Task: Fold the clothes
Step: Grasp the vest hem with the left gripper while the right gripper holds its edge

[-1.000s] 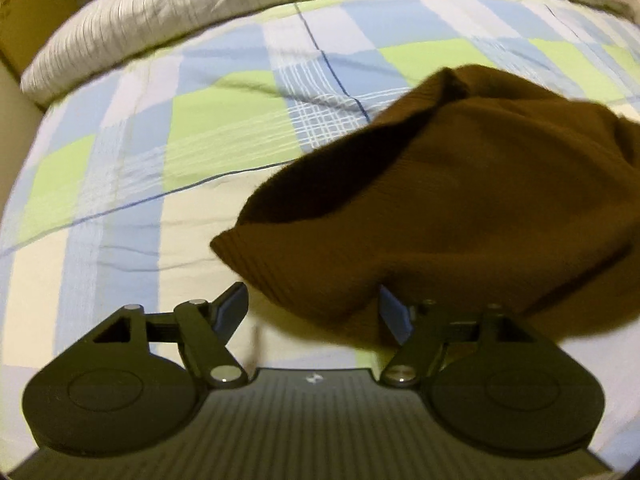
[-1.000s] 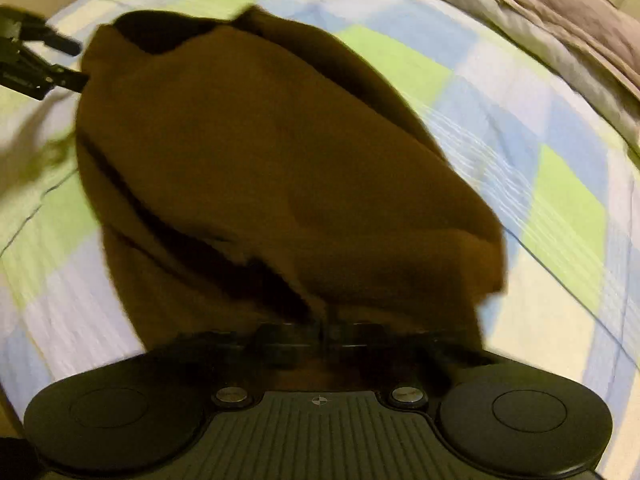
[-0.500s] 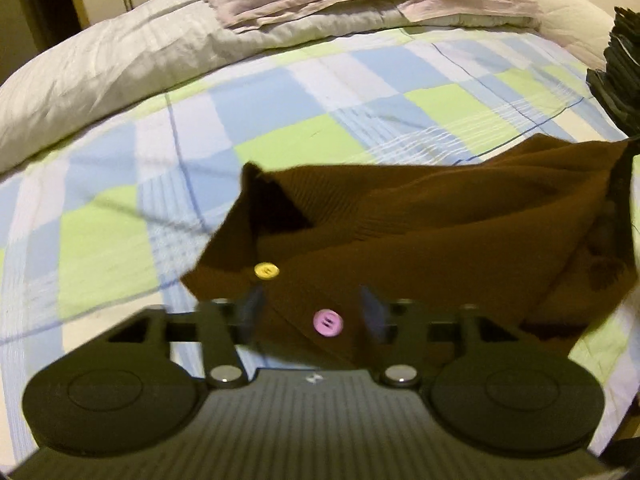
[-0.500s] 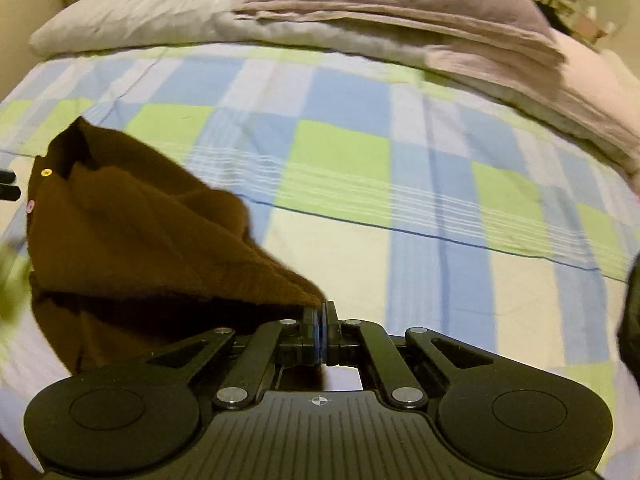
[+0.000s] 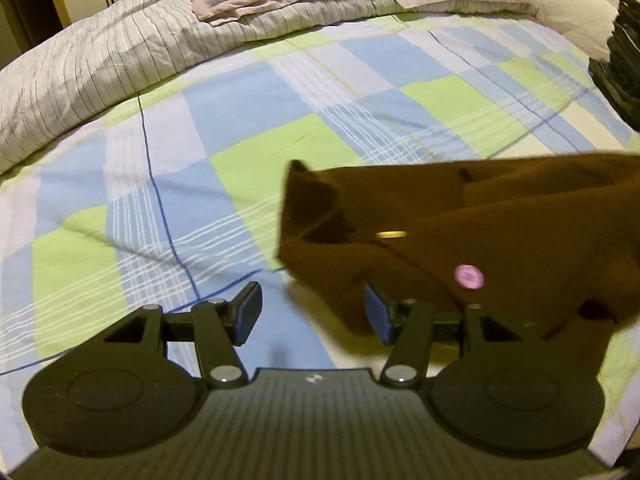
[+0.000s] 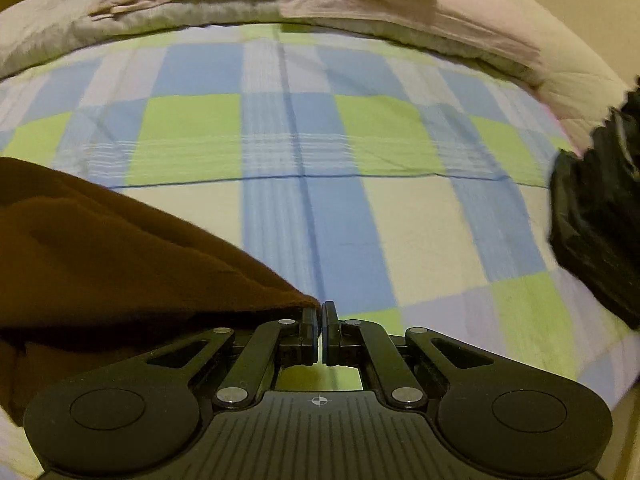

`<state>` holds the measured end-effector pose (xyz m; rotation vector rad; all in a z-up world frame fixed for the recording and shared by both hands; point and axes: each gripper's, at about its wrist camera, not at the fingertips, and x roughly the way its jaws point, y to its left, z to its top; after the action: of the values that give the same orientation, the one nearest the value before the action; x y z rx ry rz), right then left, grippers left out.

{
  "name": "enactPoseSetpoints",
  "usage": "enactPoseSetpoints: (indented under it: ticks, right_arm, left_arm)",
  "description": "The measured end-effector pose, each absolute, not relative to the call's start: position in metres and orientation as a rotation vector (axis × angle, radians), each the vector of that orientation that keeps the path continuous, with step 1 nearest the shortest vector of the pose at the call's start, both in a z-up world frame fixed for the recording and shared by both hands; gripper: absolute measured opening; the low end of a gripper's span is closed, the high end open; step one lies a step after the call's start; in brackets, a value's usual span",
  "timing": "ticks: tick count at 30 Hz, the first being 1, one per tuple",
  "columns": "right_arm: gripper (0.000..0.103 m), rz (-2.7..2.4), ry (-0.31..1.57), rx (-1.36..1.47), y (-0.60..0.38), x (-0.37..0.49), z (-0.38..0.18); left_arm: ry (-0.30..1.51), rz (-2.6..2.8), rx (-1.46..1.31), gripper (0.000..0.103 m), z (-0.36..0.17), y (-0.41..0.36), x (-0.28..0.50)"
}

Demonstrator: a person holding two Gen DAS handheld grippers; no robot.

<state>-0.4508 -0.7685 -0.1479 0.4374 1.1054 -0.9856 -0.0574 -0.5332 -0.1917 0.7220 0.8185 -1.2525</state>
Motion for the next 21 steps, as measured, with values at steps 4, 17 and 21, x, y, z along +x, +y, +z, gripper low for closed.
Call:
enactPoseSetpoints:
  ticks: [4,17,21]
  right_arm:
    - [0.000,-0.970,1.135,0.557,-0.777,-0.465,-0.160]
    - [0.083,-0.586,1.087,0.570,-0.711,-0.396,-0.168]
    - [0.083,-0.482,1.156,0.577,-0.691,-0.391,-0.192]
  left_arm:
    - [0.868,-1.260,0.678,0.053,-0.207,-0.554,-0.052]
    - [0.877,-1.290,0.657,0.003,-0.200,-0.572,-0.060]
    - [0.804,-1.252,0.626,0.003,-0.174,-0.552,-0.054]
